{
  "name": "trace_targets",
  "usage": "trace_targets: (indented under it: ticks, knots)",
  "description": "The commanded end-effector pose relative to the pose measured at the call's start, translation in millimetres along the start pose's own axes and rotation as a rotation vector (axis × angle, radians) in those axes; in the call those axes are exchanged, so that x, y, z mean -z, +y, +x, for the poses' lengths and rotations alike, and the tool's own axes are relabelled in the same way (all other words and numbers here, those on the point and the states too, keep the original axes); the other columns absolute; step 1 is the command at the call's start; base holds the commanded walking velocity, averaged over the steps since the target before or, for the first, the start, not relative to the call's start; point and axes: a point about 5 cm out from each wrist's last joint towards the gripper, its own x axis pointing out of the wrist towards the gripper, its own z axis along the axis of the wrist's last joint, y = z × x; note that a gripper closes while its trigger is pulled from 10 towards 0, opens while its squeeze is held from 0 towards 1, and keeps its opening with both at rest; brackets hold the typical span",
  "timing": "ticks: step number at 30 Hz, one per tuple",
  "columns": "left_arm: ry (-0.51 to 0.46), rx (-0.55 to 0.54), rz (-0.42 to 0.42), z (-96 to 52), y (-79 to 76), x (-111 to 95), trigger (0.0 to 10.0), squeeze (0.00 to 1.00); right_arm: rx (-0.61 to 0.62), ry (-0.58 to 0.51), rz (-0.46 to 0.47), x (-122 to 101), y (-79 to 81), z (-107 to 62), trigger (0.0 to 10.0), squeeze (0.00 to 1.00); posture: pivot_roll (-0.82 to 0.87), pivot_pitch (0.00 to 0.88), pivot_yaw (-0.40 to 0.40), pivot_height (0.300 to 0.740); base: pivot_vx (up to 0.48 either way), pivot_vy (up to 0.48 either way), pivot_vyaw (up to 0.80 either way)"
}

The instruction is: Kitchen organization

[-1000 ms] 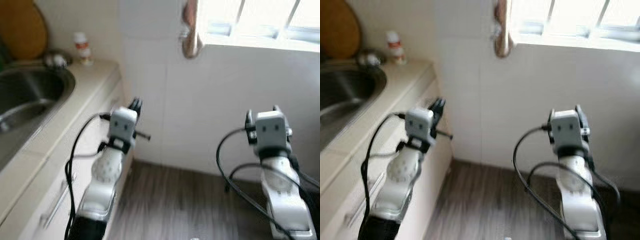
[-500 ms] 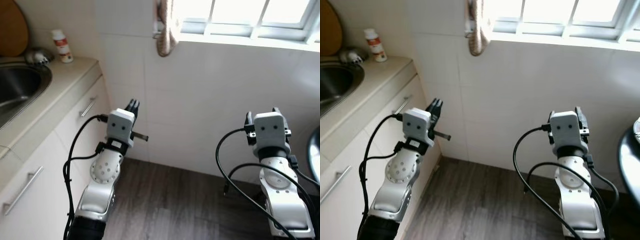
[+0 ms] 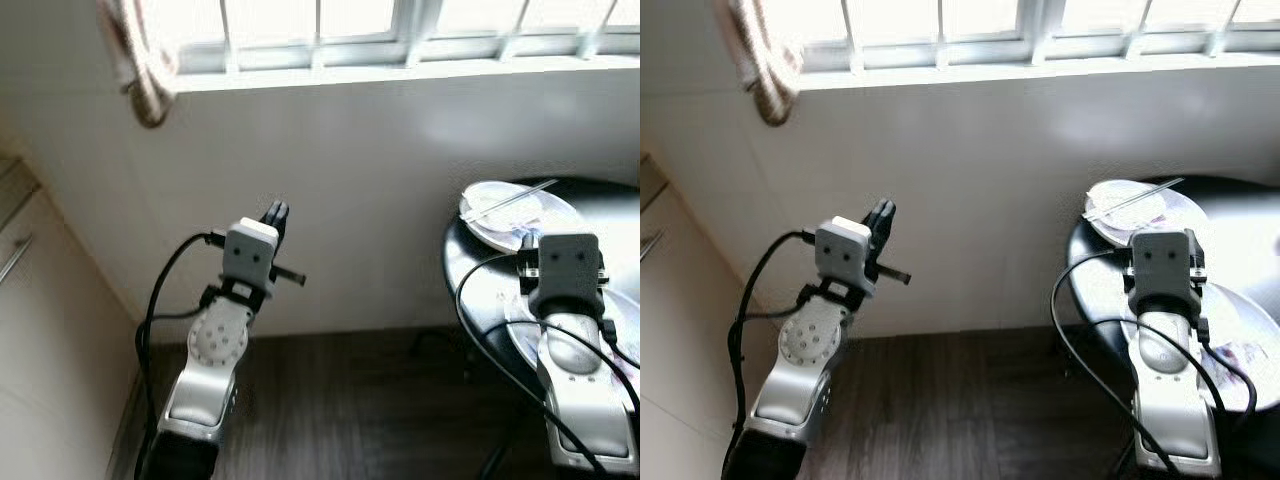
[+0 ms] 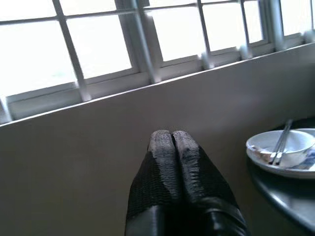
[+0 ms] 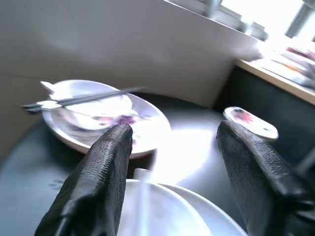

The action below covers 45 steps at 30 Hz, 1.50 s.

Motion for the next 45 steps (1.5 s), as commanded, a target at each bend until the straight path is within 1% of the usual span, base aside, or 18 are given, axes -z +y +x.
trace_targets:
  ticks: [1, 3, 4, 5, 7, 10, 11, 15, 17, 19, 20, 21, 24, 28, 31, 35, 38, 45]
  knots:
    - [0.003, -0.009, 0.021, -0.8, 6.8, -0.4, 10.0, 0.0, -0.002, 0.002, 0.032, -2.4, 0.9, 1.5, 10.0, 0.0, 0.0, 0.0, 0.021, 0.74, 0.0, 0.0, -0.79]
    - [0.004, -0.009, 0.022, -0.8, 6.8, -0.2, 10.0, 0.0, -0.011, -0.011, 0.053, -4.5, -0.3, 2.9, 10.0, 0.0, 0.0, 0.0, 0.022, 0.74, 0.0, 0.0, -0.77]
    - [0.005, -0.01, 0.021, -0.8, 7.1, 0.1, 10.0, 0.0, -0.037, -0.005, 0.121, -6.1, -0.1, 4.9, 10.0, 0.0, 0.0, 0.0, 0.022, 0.74, 0.0, 0.0, 0.0]
    - [0.005, -0.01, 0.021, -0.7, 7.2, 0.1, 10.0, 0.0, -0.049, 0.001, 0.15, -6.4, -0.1, 6.0, 10.0, 0.0, 0.0, 0.0, 0.022, 0.74, 0.0, 0.0, 0.0]
    - [0.005, -0.01, 0.021, -0.7, 7.2, 0.1, 10.0, 0.0, -0.075, 0.003, 0.139, -7.2, -0.9, 10.7, 10.0, 0.0, 0.0, 0.0, 0.022, 0.74, 0.0, 0.0, 0.0]
    - [0.006, -0.01, 0.022, -0.3, 7.0, 0.5, 10.0, 0.0, -0.102, 0.012, 0.167, -7.6, -1.6, 15.5, 10.0, 0.0, 0.0, 0.0, 0.022, 0.74, 0.0, 0.0, 0.0]
    - [0.006, -0.011, 0.022, 0.0, 6.9, 0.7, 10.0, 0.0, -0.142, 0.031, 0.234, -7.3, -2.3, 21.8, 10.0, 0.0, 0.0, 0.0, 0.022, 0.74, 0.0, 0.0, 0.0]
    - [0.007, -0.011, 0.023, 0.3, 7.2, 0.6, 10.0, 0.0, -0.174, 0.054, 0.268, -5.2, -2.8, 26.4, 10.0, 0.0, 0.0, 0.0, 0.022, 0.74, 0.0, 0.0, 0.0]
    - [0.008, -0.013, 0.025, 0.9, 7.3, 1.2, 10.0, 0.0, -0.211, 0.111, 0.306, 6.0, -6.2, 35.1, 10.0, 0.0, 0.0, 0.0, 0.018, 0.74, 0.0, 0.0, 0.0]
    - [0.008, -0.014, 0.027, 1.4, 7.2, 1.4, 10.0, 0.0, -0.221, 0.184, 0.333, 21.9, -14.7, 44.2, 10.0, 0.0, 0.01, 0.0, 0.016, 0.74, 0.0, 0.0, 0.0]
    - [0.008, -0.014, 0.027, 1.4, 7.2, 1.4, 10.0, 0.0, -0.221, 0.184, 0.333, 21.9, -14.7, 44.2, 10.0, 0.0, 0.01, 0.0, 0.016, 0.74, 0.0, 0.0, 0.0]
    - [0.008, -0.015, 0.028, 1.6, 7.5, 1.2, 10.0, 0.0, -0.218, 0.195, 0.336, 25.0, -19.3, 47.8, 10.0, 0.0, 0.01, 0.0, 0.016, 0.74, 0.0, 0.0, 0.0]
    - [0.01, -0.018, 0.03, 1.9, 8.1, 1.6, 10.0, 0.0, -0.277, 0.246, 0.369, 32.9, -20.8, 53.9, 10.0, 0.0, 0.01, 0.0, 0.015, 0.74, 0.0, 0.0, 0.0]
    - [0.006, -0.016, 0.031, 3.1, 7.0, 0.8, 10.0, 0.0, -0.327, 0.27, 0.296, 45.5, -20.3, 58.1, 10.0, 0.0, 0.01, 0.0, 0.015, 0.74, 0.0, 0.0, 0.0]
    - [0.005, -0.02, 0.034, 3.7, 8.6, 0.3, 10.0, 0.0, -0.359, 0.256, 0.28, 43.9, -18.1, 60.5, 10.0, 0.0, 0.01, 0.0, 0.015, 0.74, 0.0, 0.0, 0.0]
    - [0.008, -0.025, 0.037, 3.0, 10.0, 1.2, 10.0, 0.0, -0.397, 0.264, 0.315, 42.8, -13.0, 62.6, 10.0, 0.0, 0.02, 0.0, 0.01, 0.74, 0.0, 0.0, 0.0]
    - [0.006, -0.02, 0.036, 3.2, 7.8, 0.5, 10.0, 0.0, -0.451, 0.265, 0.318, 42.6, -5.5, 62.9, 10.0, 0.0, 0.02, 0.0, 0.01, 0.74, 0.0, 0.0, 0.0]
    - [0.011, -0.02, 0.035, 3.4, 8.0, 1.2, 10.0, 0.0, -0.479, 0.319, 0.326, 49.7, -3.2, 62.7, 10.0, 0.0, 0.02, 0.0, 0.009, 0.74, 0.0, 0.0, 0.0]
